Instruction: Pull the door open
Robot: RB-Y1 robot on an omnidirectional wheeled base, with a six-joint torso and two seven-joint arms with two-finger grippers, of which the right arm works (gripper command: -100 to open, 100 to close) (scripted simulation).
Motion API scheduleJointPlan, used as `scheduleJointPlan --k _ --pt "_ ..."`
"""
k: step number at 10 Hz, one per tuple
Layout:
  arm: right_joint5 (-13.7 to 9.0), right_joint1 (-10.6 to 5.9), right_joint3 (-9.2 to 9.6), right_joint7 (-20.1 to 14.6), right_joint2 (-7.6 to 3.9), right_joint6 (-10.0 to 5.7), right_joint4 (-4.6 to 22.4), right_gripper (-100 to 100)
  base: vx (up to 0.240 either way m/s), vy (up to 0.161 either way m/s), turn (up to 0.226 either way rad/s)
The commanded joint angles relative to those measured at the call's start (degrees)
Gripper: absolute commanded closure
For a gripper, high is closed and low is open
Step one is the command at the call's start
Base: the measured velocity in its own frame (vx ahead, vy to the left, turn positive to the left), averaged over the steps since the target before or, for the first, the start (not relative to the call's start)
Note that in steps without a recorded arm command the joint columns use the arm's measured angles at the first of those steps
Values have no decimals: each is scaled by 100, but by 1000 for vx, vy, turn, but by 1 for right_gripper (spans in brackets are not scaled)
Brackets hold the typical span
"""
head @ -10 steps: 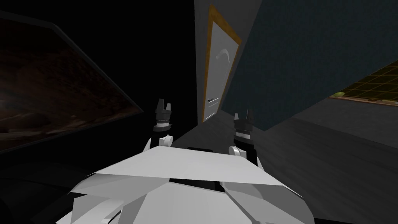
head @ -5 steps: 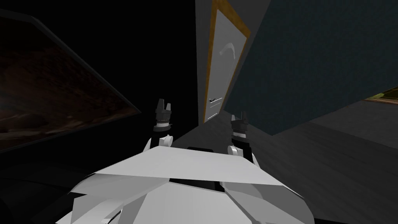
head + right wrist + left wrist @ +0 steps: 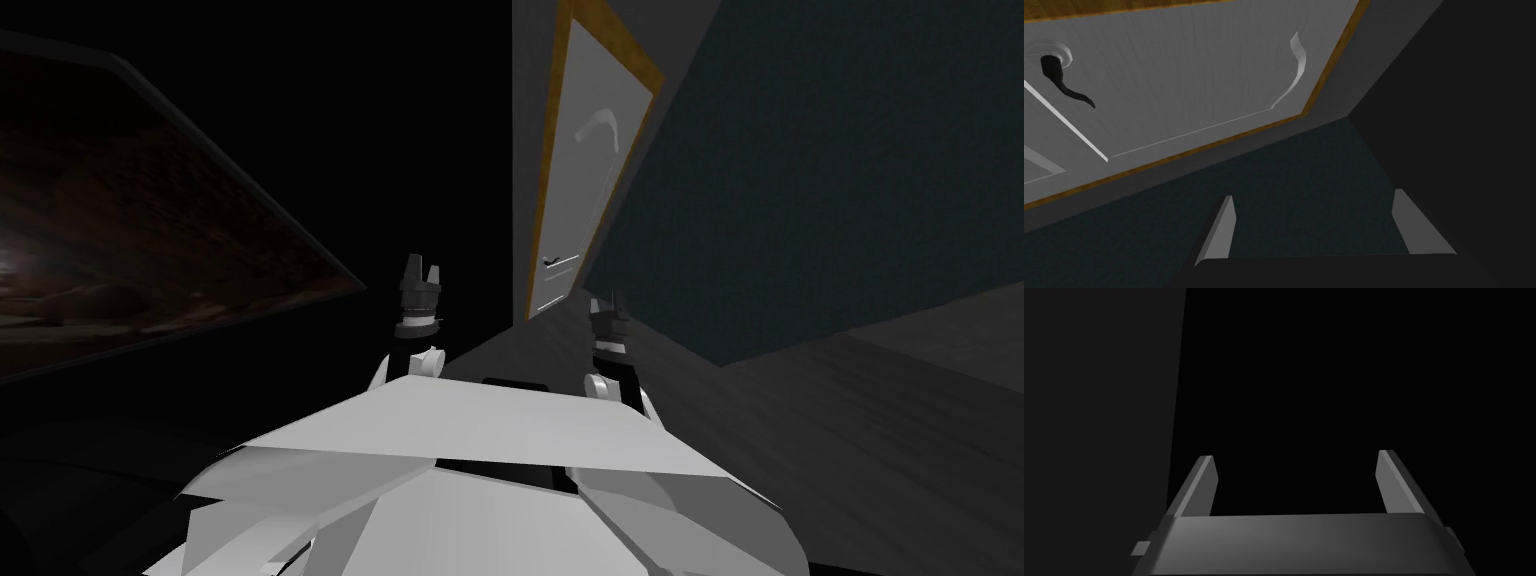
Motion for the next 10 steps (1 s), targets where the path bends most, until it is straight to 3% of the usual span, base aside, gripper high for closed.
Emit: scheduleJointPlan --k 1,10 --pt "3 -110 13 -19 -52 -32 228 -100 77 -68 113" --pt "-23 -644 52 -196 -447 -298 1573 -100 77 -80 147"
